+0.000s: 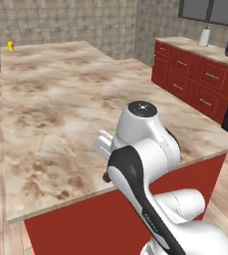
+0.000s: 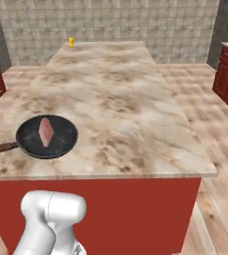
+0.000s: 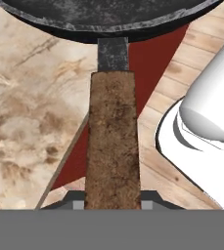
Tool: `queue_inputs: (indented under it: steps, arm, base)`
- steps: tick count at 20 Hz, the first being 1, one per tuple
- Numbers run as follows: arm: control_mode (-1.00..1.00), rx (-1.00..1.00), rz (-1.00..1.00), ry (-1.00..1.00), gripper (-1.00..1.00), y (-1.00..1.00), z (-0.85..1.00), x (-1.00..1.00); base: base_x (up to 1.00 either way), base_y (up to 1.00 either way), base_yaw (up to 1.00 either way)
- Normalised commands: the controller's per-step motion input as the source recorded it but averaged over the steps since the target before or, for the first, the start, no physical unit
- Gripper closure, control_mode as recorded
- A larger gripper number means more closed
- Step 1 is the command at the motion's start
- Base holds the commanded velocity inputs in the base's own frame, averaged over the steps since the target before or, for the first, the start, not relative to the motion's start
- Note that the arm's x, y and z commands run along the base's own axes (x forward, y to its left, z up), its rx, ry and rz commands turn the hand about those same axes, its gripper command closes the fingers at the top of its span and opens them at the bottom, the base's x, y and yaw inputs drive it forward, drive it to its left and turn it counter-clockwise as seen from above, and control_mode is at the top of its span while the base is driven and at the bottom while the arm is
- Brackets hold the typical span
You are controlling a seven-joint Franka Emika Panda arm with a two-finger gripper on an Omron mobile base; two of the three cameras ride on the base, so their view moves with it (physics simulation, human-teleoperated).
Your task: Pick up the pan with the steak in it and place it on the dining table. Then place the steak on the plate.
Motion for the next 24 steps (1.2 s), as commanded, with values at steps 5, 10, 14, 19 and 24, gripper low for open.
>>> queue_inputs:
  steps: [5,10,14,19,24]
  arm:
    - [1.00,0.00,0.00,0.00,1.00,0.00,0.00,0.00]
    - [1.00,0.00,0.00,0.00,1.00,0.00,0.00,0.00]
    - [1.00,0.00,0.00,0.00,1.00,0.00,0.00,0.00]
    - [1.00,0.00,0.00,0.00,1.00,0.00,0.00,0.00]
    - [1.00,0.00,0.00,0.00,1.00,0.00,0.00,0.00]
  base:
    - [0.00,1.00,0.10]
    - [0.00,1.00,0.08]
    - [0.00,1.00,0.08]
    - [0.00,1.00,0.09]
    - [0.33,0.75,0.11]
